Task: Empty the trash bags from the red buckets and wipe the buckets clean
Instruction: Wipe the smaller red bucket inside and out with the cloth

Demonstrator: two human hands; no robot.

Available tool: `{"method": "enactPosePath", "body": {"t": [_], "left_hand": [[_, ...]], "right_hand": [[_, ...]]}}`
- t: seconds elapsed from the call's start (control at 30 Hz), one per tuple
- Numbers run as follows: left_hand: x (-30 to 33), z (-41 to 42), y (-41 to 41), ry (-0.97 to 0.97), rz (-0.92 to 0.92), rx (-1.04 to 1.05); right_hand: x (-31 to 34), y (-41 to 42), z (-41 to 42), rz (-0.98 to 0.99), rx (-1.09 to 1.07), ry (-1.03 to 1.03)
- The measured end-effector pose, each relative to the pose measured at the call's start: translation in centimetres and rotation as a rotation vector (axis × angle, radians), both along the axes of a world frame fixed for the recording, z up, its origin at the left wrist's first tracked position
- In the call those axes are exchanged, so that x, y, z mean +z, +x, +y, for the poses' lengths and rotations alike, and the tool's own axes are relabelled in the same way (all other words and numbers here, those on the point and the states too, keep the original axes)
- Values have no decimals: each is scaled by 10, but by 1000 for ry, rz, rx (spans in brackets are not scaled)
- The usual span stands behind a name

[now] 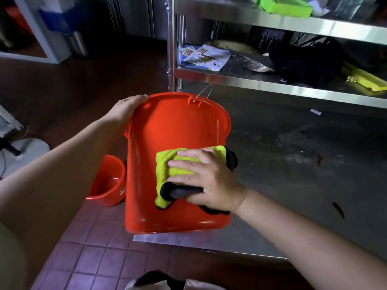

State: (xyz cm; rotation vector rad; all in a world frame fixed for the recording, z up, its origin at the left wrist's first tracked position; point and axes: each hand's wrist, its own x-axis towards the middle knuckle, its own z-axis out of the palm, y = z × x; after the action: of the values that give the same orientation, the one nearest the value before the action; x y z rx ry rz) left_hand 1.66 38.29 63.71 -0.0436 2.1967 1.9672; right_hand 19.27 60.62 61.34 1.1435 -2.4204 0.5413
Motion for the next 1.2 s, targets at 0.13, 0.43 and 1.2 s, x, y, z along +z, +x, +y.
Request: {"method": "enactPosePath", "body": {"t": [0.13,0.43,1.2], "left_hand": [[-4,-2,-9,5,-28,24],[-9,-11,-26,-42,28,39],[16,-28,-41,-167,134,-276]], "right_hand": [[11,-52,5,18,-87,-71],[28,-122,-1,-91,-313,-200],[0,3,-71,0,-156,21]]}}
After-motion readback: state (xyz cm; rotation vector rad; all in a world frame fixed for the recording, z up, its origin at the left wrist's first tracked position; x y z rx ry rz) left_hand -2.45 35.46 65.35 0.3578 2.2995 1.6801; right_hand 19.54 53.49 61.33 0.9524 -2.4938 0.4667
